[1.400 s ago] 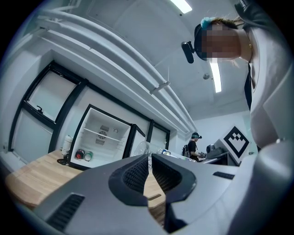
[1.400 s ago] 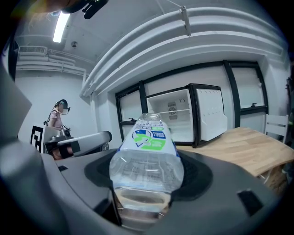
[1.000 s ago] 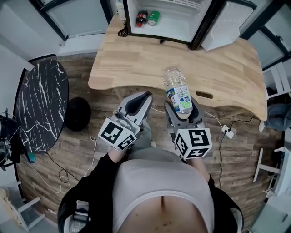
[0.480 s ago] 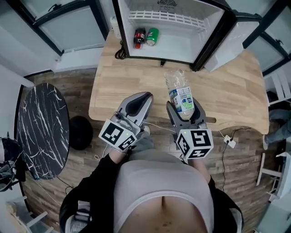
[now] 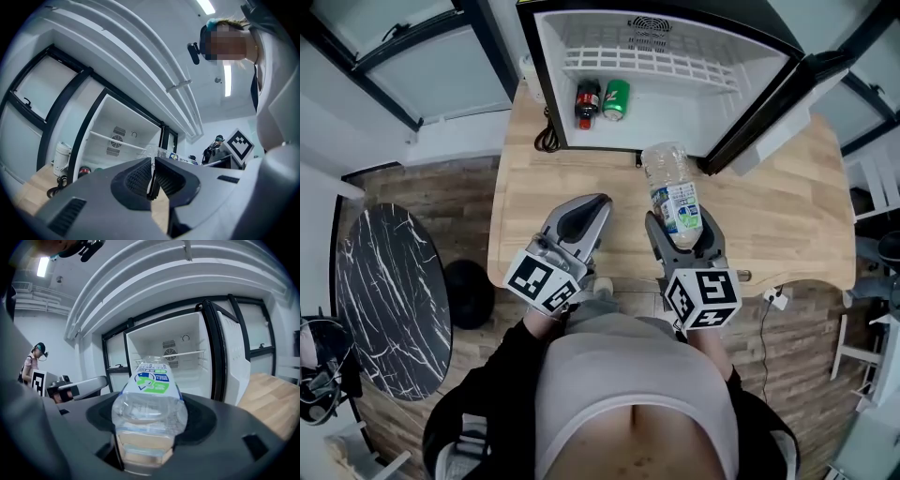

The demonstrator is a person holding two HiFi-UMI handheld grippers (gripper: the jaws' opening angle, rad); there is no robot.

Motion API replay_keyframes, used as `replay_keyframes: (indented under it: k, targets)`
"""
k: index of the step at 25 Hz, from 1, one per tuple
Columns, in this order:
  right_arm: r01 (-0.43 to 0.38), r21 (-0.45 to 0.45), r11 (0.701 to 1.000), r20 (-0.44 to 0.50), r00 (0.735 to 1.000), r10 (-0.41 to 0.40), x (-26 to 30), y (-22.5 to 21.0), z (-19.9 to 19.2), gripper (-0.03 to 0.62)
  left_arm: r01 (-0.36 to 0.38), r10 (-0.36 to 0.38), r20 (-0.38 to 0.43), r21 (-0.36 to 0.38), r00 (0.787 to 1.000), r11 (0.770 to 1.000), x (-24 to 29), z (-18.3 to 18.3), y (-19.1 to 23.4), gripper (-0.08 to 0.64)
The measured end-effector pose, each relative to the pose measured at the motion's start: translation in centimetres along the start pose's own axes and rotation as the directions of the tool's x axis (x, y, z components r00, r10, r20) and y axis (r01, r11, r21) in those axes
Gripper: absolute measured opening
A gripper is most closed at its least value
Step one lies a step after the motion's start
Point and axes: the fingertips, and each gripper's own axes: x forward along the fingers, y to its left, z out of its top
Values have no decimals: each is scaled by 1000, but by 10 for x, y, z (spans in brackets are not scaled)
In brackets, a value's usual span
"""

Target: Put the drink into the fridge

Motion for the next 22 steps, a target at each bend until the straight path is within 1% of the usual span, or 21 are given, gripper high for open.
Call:
replay_keyframes:
  k: [5,10,16,22]
  targets:
    - [18,3,1000,-21,1000,-18,14,-6,1,342,14,-14,-2,-5,1000,1000,16,1,10,29]
    - [9,0,1000,-26,1000,-9,21,-17,7,342,21,-21,3,-4,1000,1000,31,4,9,29]
    - [-12,-2,1000,-30,999,12,30,-26,16,342,-3,3,11,-8,1000,1000,40,9,13,29]
    - [-26,13,1000,-67,997,27,41,-34,5,342,-21,21,-1,-14,1000,1000,44,2,14,29]
